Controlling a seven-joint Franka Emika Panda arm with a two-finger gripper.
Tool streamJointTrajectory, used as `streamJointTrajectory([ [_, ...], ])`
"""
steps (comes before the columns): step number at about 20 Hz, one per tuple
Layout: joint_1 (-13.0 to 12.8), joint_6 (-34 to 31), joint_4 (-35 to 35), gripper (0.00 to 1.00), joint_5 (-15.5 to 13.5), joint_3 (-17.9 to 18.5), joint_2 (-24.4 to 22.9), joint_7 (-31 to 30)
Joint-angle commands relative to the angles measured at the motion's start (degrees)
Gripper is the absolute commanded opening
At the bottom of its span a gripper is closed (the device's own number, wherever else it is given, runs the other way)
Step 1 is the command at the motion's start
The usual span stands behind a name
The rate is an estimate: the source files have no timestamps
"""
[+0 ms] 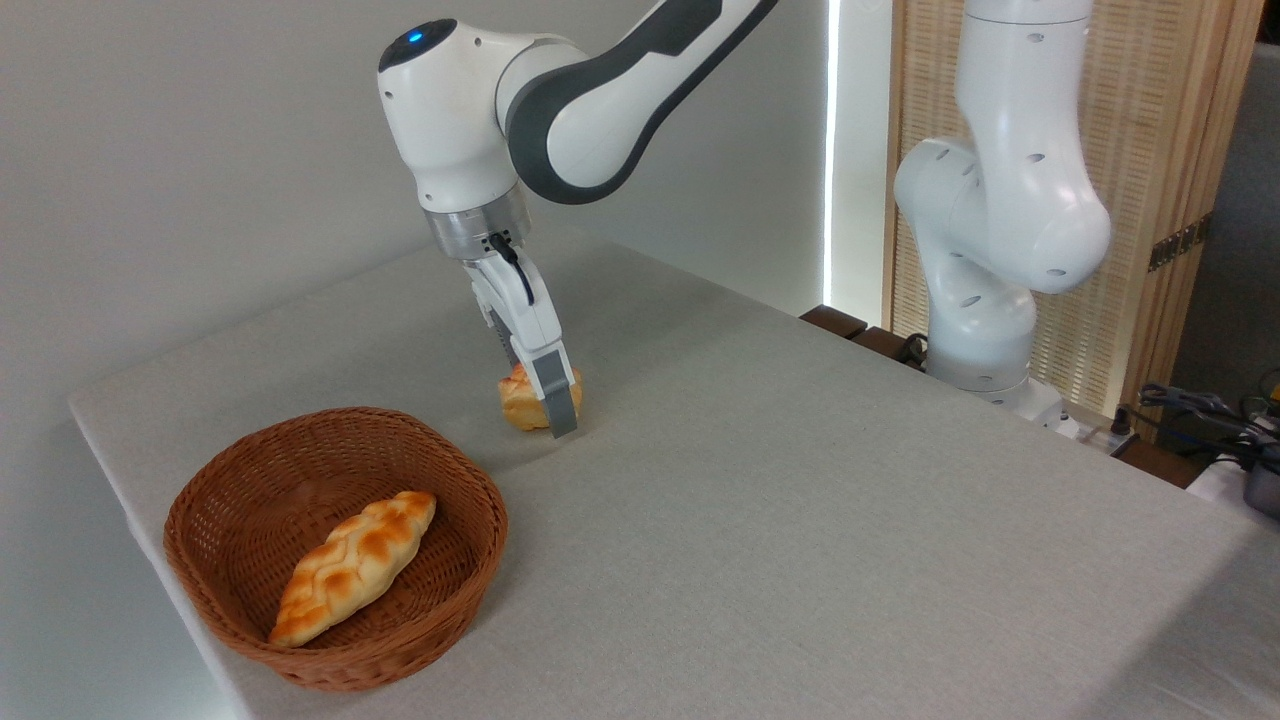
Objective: Put bread into the basket
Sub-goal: 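Close the gripper around the round bun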
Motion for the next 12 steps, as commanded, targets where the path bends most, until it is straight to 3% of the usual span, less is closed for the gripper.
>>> streamJointTrajectory([
  [1,-0.4,0.9,-0.7,0.34,-1.7,0.5,-0.2,0.8],
  [2,-0.4,0.8,-0.7,0.3,-2.1,0.5,-0.2,0.9],
  [12,-0.2,0.1,1.3,0.31,-2.2,1.0,-0.9,1.1],
])
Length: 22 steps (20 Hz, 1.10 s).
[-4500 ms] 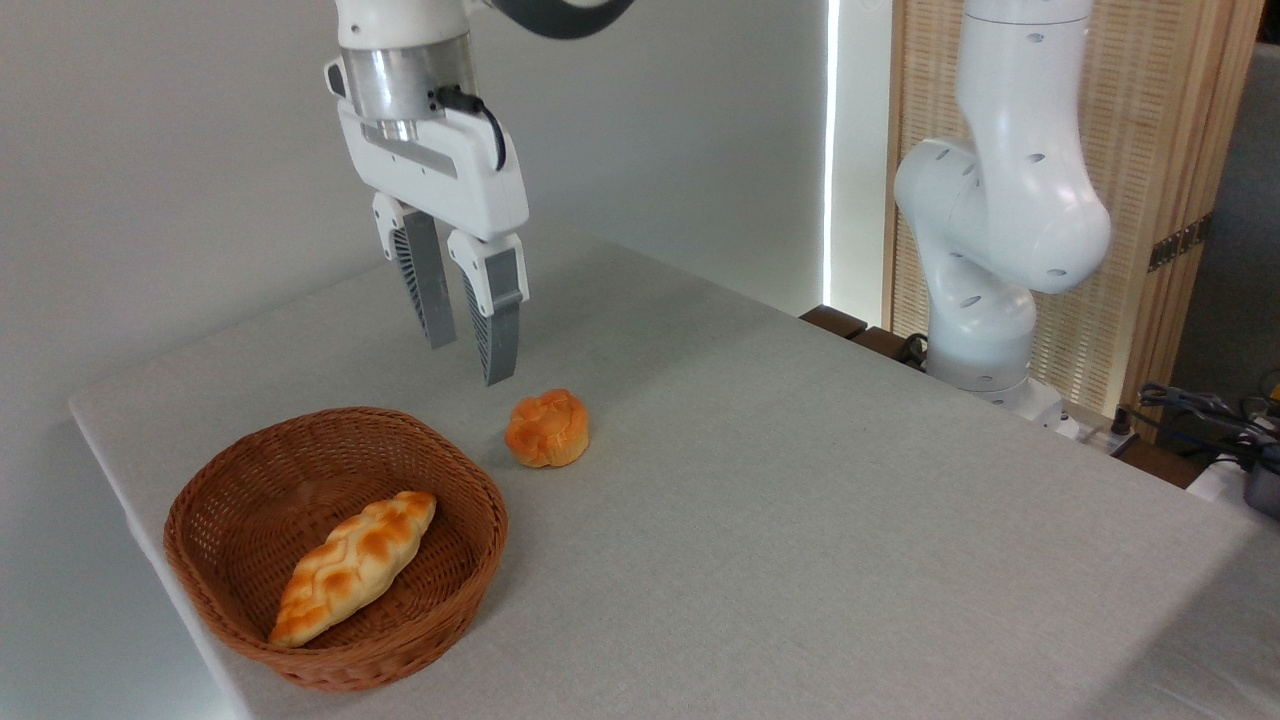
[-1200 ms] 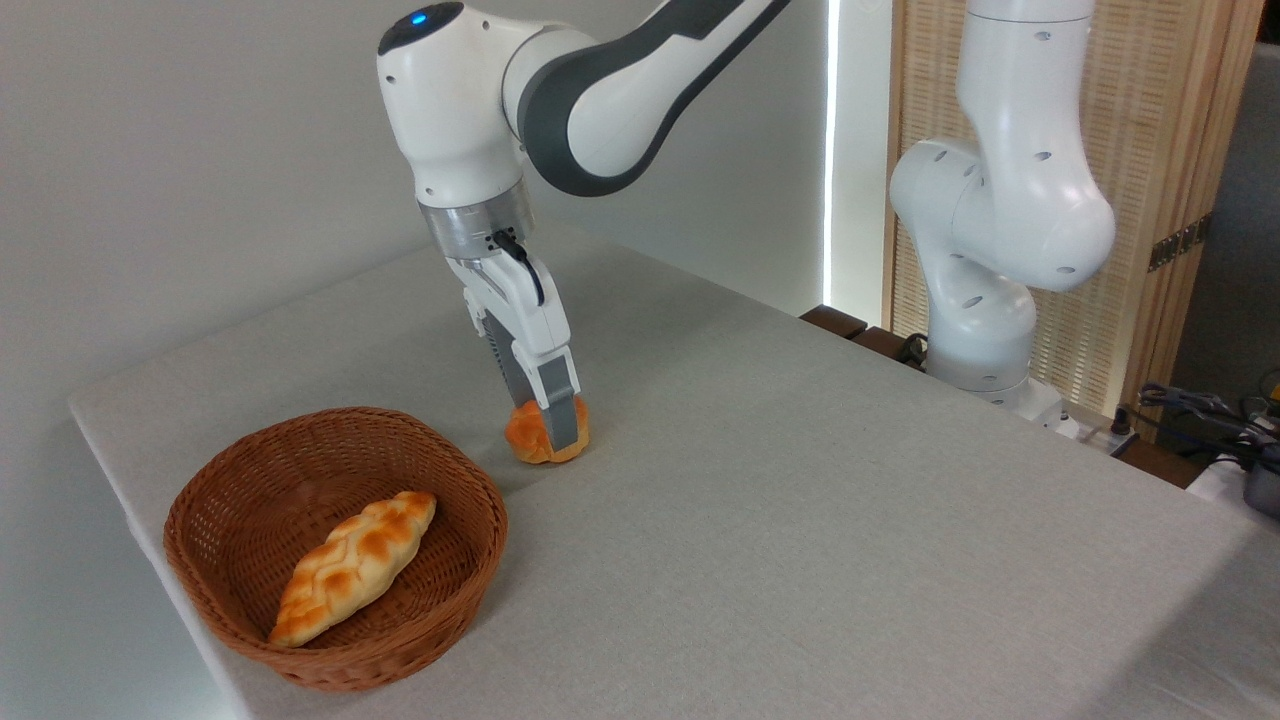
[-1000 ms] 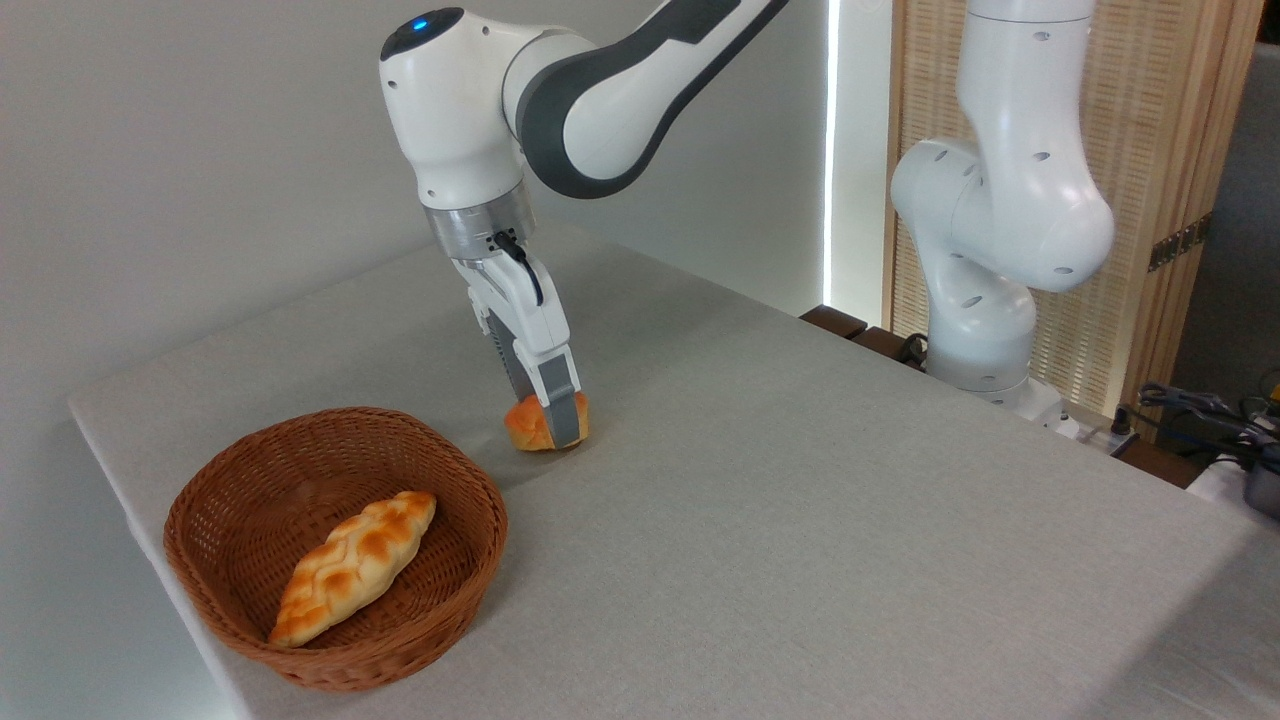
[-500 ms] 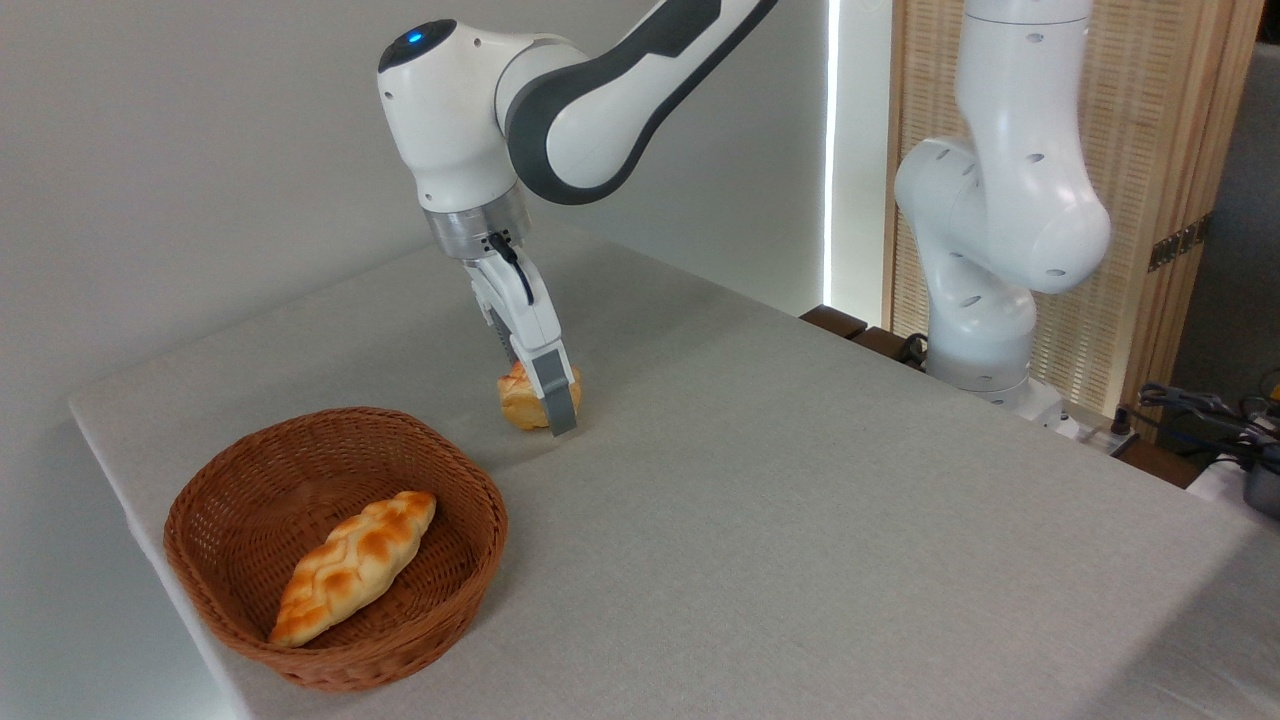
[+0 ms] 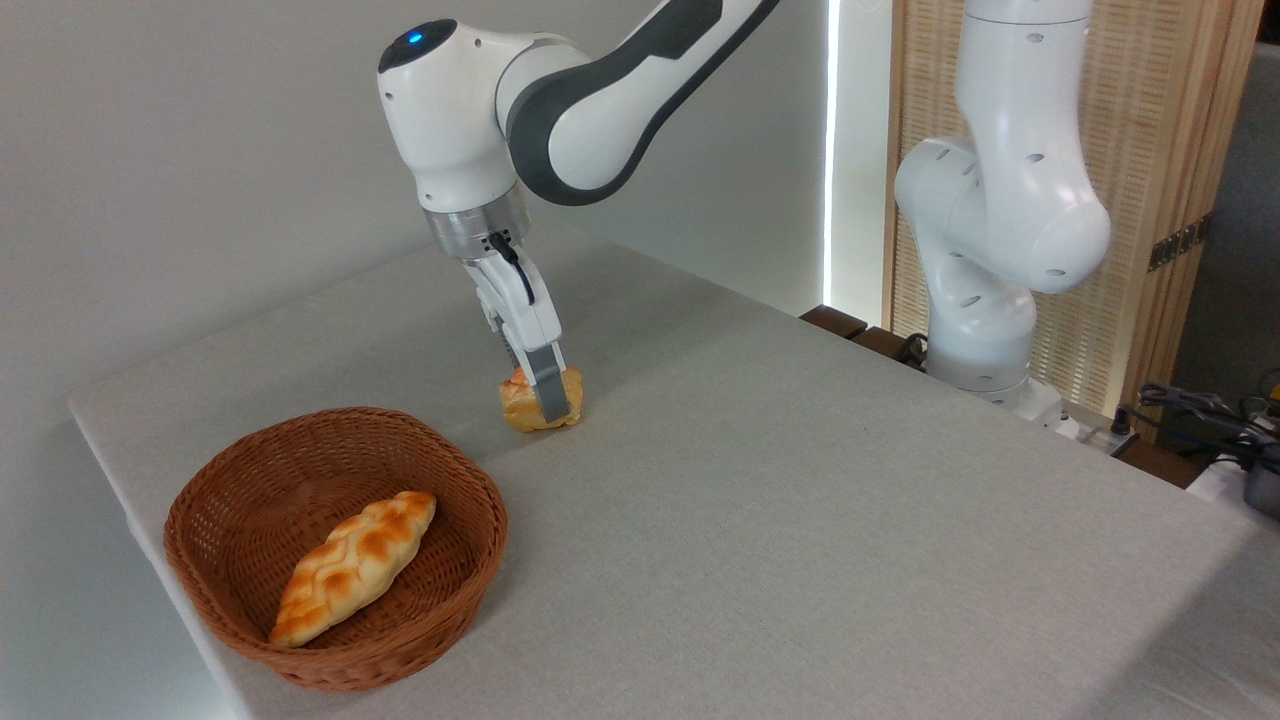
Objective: Put bread into the basket
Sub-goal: 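Close the gripper around the round bun, then lift the bun and carry it toward the woven basket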
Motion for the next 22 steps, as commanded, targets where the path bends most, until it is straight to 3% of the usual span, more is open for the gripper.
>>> streamJointTrajectory([
  [1,0.0,-0.7,2.4,0.31,-1.4,1.3,-0.9,1.0],
  [3,0.2,-2.2,4.4,0.31,-2.7,1.5,-1.3,1.0],
  [9,0.3,-3.2,6.9,0.31,-2.8,2.5,-1.4,1.1],
  [12,0.3,-2.1,9.6,0.34,-3.6,5.2,-1.4,1.0],
  [16,0.4,3.6,10.9,0.57,-4.6,7.1,-0.8,0.9],
  [17,0.4,6.2,10.9,0.81,-4.3,7.2,-0.7,0.8],
  [20,0.6,11.6,10.9,1.0,-4.2,8.4,0.2,0.4],
  [22,0.6,12.8,10.9,1.0,-4.1,8.8,0.8,0.4],
])
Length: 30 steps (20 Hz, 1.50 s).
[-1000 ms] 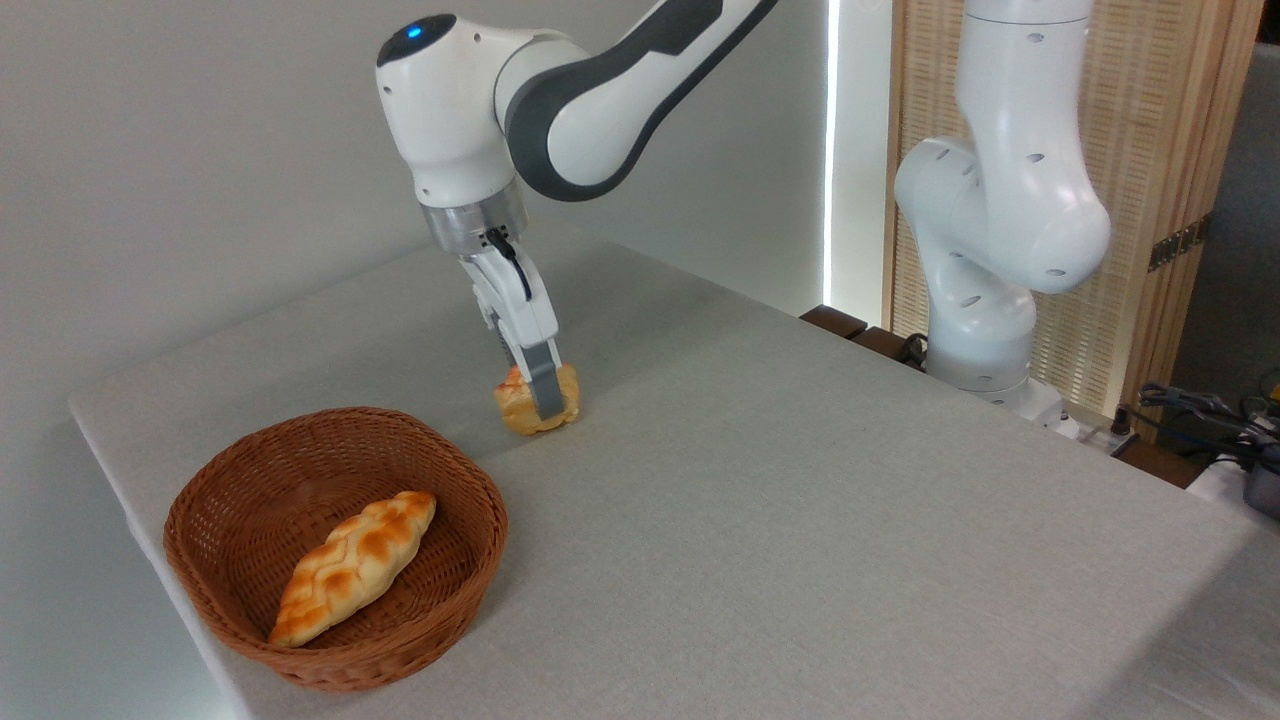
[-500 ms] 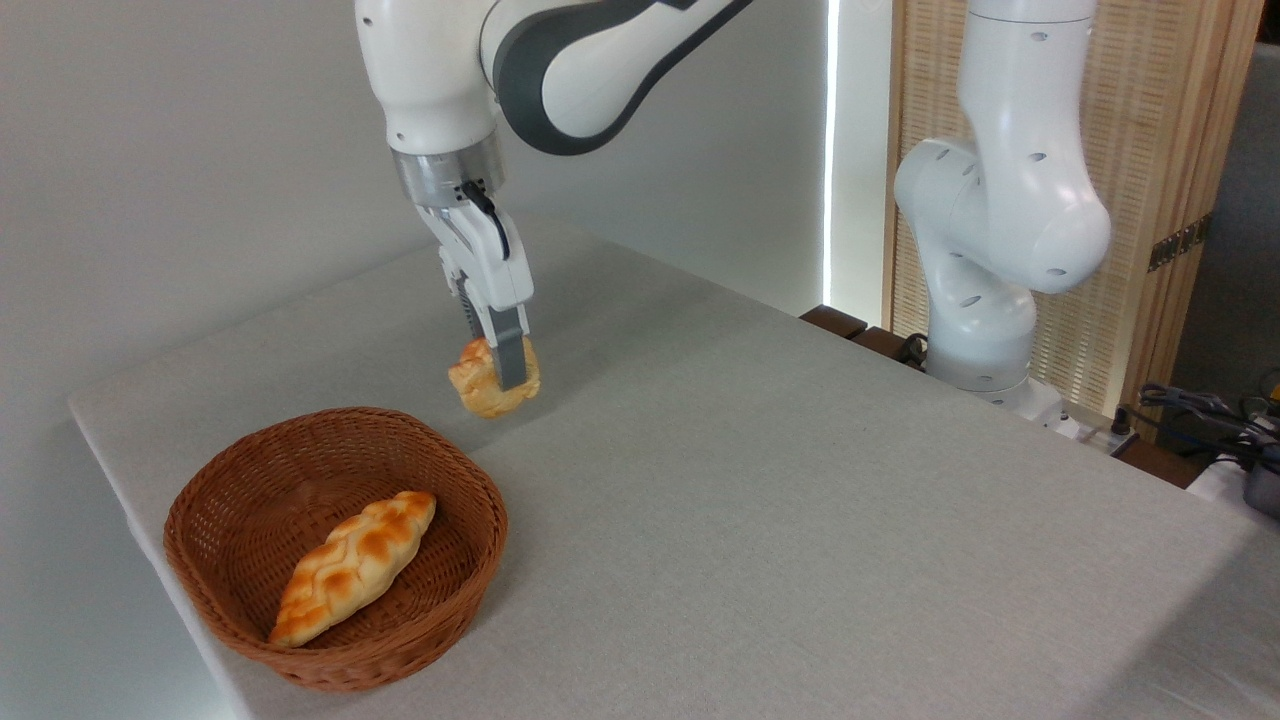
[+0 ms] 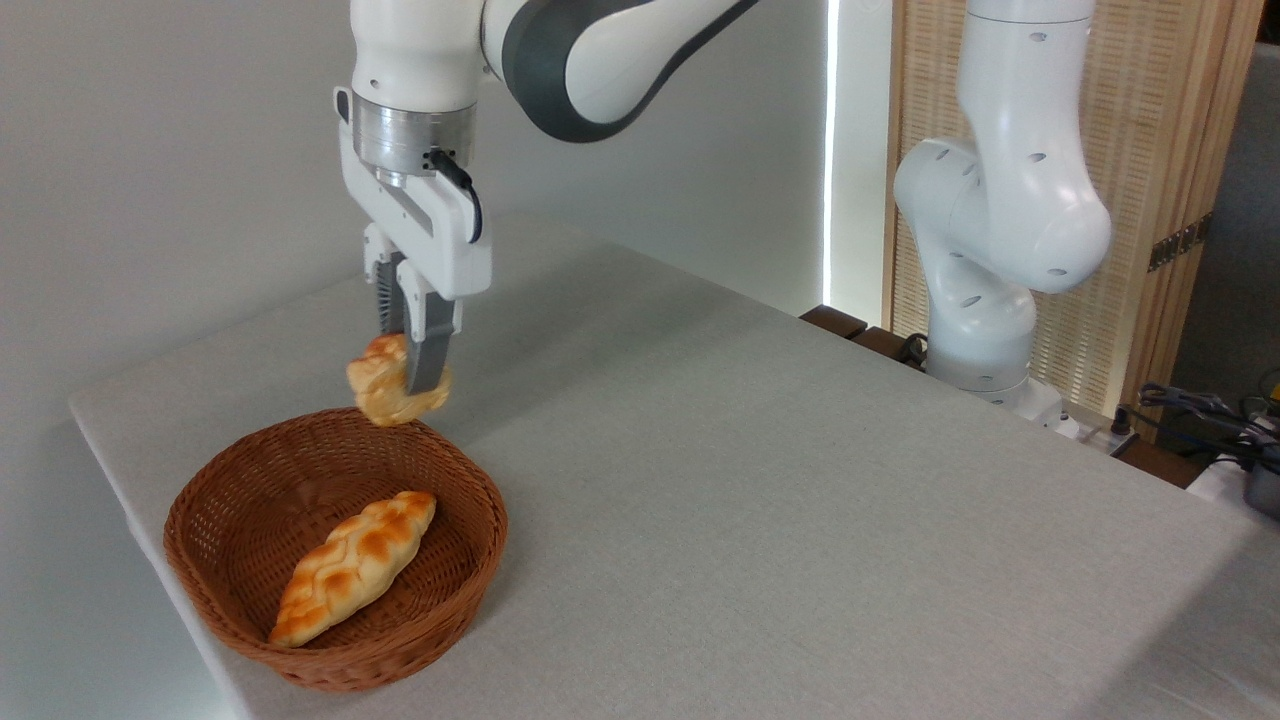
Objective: Put bread into the basket
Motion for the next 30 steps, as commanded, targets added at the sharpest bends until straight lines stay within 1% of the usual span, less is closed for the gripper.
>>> streamJointTrajectory([
  [1,-0.1,2.7,0.6,1.0,-0.8,1.2,1.7,0.5],
  [4,-0.1,7.1,0.6,1.0,-0.8,1.3,2.7,0.3],
  [8,-0.1,6.3,0.6,1.0,-0.9,1.6,2.3,0.1],
  [10,-0.1,3.2,0.8,1.0,-0.5,1.7,1.6,0.0],
  [12,-0.1,-4.0,3.7,1.0,-0.4,1.7,0.9,0.0],
  [13,-0.2,-6.4,4.8,1.0,-0.3,1.7,0.9,0.1],
  [14,-0.1,-10.9,7.0,1.0,0.5,1.7,0.9,0.1],
  [15,-0.1,-14.6,9.1,1.0,2.0,1.9,0.9,0.1],
  [16,-0.2,-17.2,10.4,1.0,3.9,2.4,0.9,0.1],
  [17,-0.2,-19.1,11.4,1.0,5.1,2.4,0.9,0.0],
  [18,-0.2,-20.9,12.1,1.0,5.5,2.5,0.9,0.0],
  [20,-0.1,-22.4,14.1,1.0,6.6,3.8,0.9,0.1],
  [23,-0.2,-23.0,14.6,1.0,6.0,5.8,0.9,0.6],
  [29,-0.1,-24.6,14.6,1.0,6.0,6.3,0.9,0.1],
  [30,-0.1,-24.4,14.6,1.0,5.9,7.2,0.9,0.2],
])
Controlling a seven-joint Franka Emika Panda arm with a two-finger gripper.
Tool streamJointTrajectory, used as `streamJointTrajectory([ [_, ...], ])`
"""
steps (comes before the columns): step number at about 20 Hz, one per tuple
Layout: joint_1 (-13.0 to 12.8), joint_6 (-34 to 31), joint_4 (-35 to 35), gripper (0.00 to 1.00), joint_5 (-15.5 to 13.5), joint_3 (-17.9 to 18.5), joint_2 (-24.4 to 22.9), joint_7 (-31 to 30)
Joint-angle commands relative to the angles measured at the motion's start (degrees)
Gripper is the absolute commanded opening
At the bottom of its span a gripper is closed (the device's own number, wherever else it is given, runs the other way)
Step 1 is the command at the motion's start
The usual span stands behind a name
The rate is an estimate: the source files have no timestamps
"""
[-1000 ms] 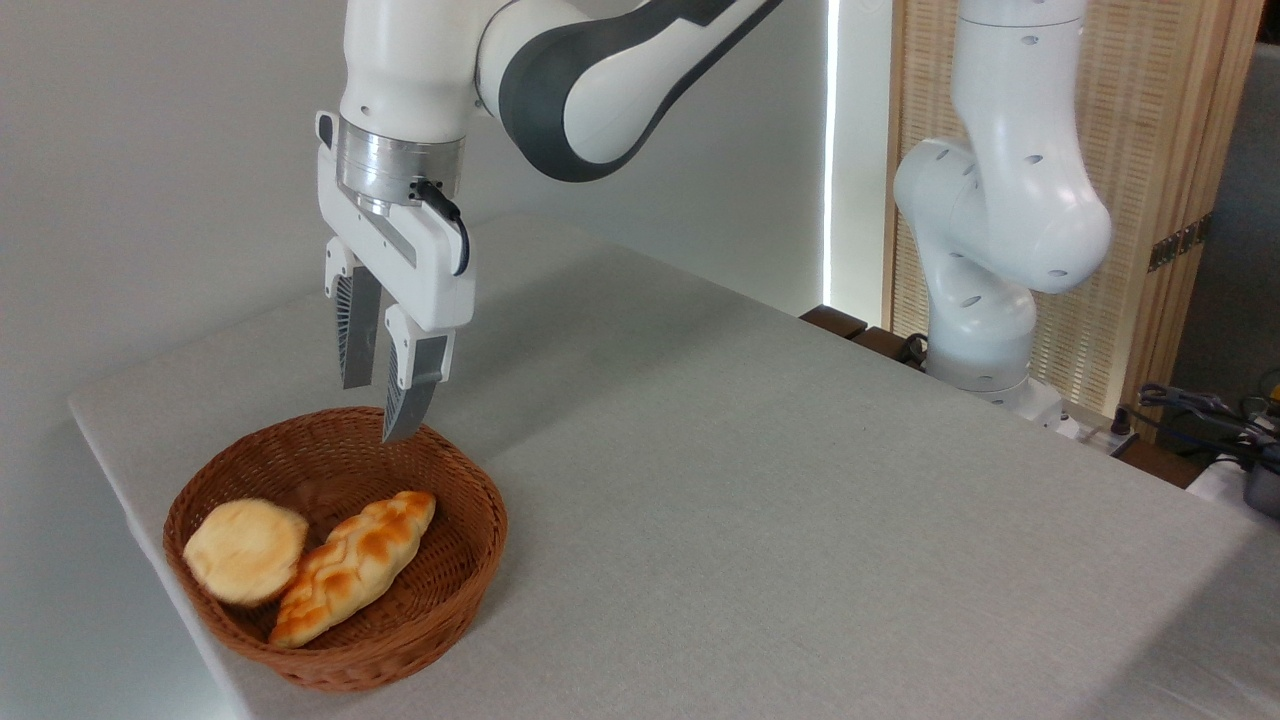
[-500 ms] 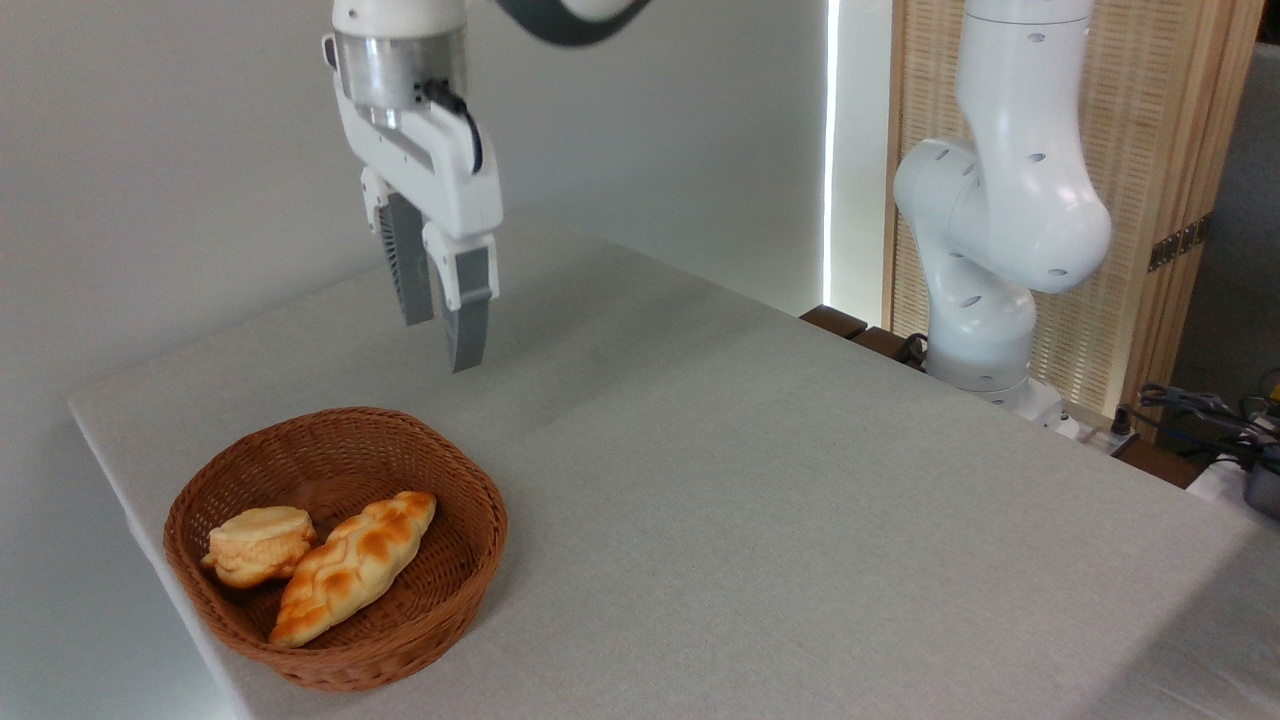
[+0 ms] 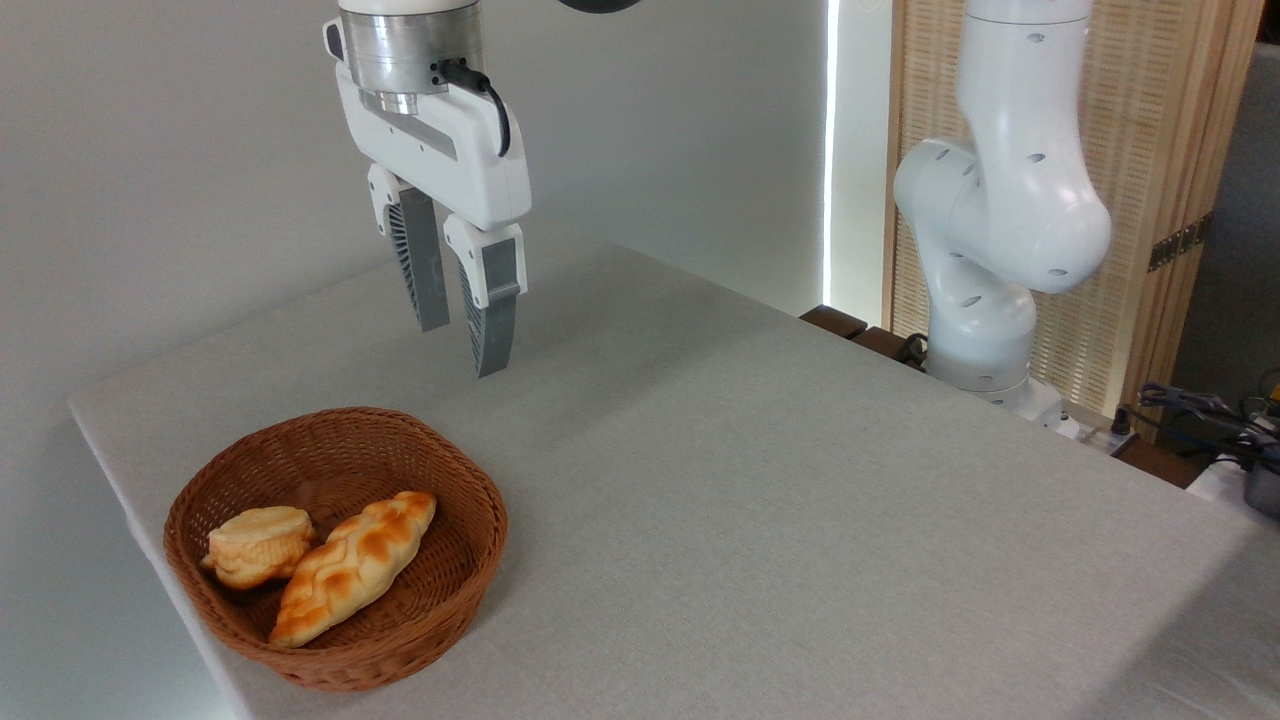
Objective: Put bread into the basket
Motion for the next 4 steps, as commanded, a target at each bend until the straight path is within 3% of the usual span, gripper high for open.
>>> streamJointTrajectory([
  [1,-0.3,-1.7,1.4,1.0,-0.2,2.4,0.4,0.3],
  [4,-0.3,-2.7,1.4,1.0,-0.6,2.4,0.4,0.7],
])
